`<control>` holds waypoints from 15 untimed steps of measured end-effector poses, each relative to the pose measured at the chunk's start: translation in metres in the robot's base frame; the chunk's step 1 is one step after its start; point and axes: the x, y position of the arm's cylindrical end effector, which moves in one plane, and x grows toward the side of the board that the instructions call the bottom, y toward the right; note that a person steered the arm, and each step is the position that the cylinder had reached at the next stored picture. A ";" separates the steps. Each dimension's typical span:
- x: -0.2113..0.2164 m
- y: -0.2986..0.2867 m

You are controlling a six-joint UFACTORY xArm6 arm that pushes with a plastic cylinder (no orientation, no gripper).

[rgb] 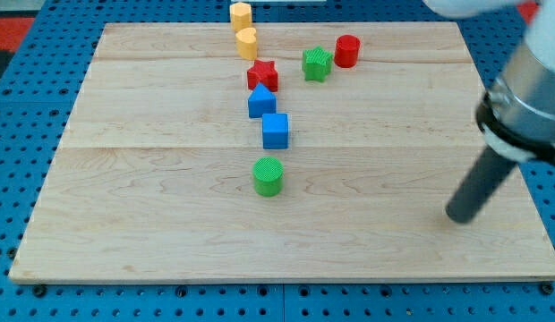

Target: Move the green star vertically below the red circle

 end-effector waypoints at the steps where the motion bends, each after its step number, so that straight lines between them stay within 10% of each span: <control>1: -0.050 0.000; 6: -0.336 0.058; 7: -0.321 0.085; 10: -0.294 -0.135; 12: -0.179 -0.161; 15: -0.171 -0.217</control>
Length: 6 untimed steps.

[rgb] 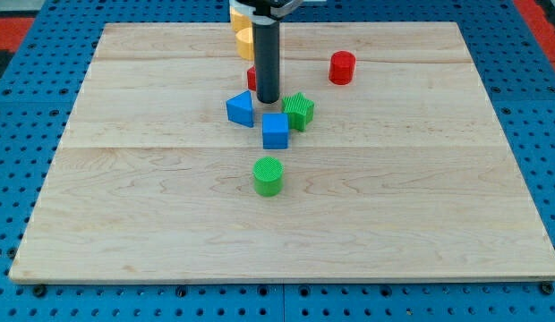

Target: Move the green star vertically below the red circle

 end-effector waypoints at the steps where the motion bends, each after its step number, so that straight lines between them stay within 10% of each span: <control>1: 0.014 0.001; 6: 0.093 0.028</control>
